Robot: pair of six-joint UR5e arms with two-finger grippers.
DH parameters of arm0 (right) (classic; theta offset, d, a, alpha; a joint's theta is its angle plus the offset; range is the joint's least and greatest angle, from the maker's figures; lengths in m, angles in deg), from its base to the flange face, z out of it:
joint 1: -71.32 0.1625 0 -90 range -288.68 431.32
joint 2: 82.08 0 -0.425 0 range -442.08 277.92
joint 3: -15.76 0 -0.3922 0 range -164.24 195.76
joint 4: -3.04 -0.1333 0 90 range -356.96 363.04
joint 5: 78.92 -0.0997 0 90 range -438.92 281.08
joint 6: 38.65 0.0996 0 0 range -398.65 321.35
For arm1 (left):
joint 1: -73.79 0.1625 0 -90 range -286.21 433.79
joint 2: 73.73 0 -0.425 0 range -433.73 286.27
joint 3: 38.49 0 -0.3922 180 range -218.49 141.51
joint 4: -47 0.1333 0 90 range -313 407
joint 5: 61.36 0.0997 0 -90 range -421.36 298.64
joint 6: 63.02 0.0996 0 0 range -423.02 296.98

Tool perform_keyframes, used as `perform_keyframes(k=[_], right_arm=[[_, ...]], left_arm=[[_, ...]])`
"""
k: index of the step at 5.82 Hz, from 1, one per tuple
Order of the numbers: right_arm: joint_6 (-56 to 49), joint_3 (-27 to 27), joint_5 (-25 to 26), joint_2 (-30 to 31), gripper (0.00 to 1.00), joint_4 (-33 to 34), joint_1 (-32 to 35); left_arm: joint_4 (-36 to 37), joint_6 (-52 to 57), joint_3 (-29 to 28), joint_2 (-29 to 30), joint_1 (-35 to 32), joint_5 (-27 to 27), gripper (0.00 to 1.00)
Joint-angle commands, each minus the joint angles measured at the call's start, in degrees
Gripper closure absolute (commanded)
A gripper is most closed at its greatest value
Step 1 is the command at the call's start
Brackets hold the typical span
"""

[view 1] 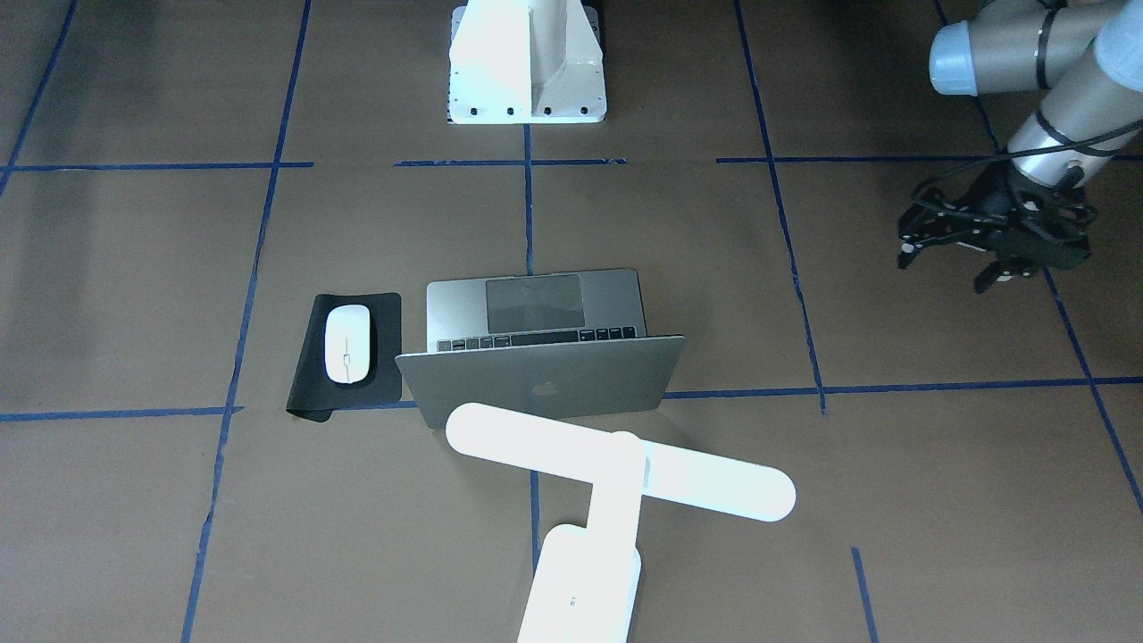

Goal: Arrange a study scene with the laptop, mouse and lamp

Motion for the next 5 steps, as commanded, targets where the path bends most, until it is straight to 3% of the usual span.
perform_keyframes(k=[1,2,3,5], right_arm=[[-0.03,0.19,0.06,0.02,0.0,0.14,-0.07],[0.06,0.19,0.06,0.02,0.0,0.14,-0.07],[0.06,0.37,-0.02,0.11,0.0,0.14,-0.07],[0.06,0.54,-0.02,0.2,0.0,0.05,0.11]], left_arm=[[11.28,17.84,0.42,-5.5,-9.76,-0.05,0.02],[23.02,29.0,0.34,-5.6,-16.51,-0.66,0.01],[31.93,29.81,-0.27,-5.16,-23.89,-5.02,0.0],[32.38,30.43,-4.47,-10.75,-29.47,-8.47,0.0]])
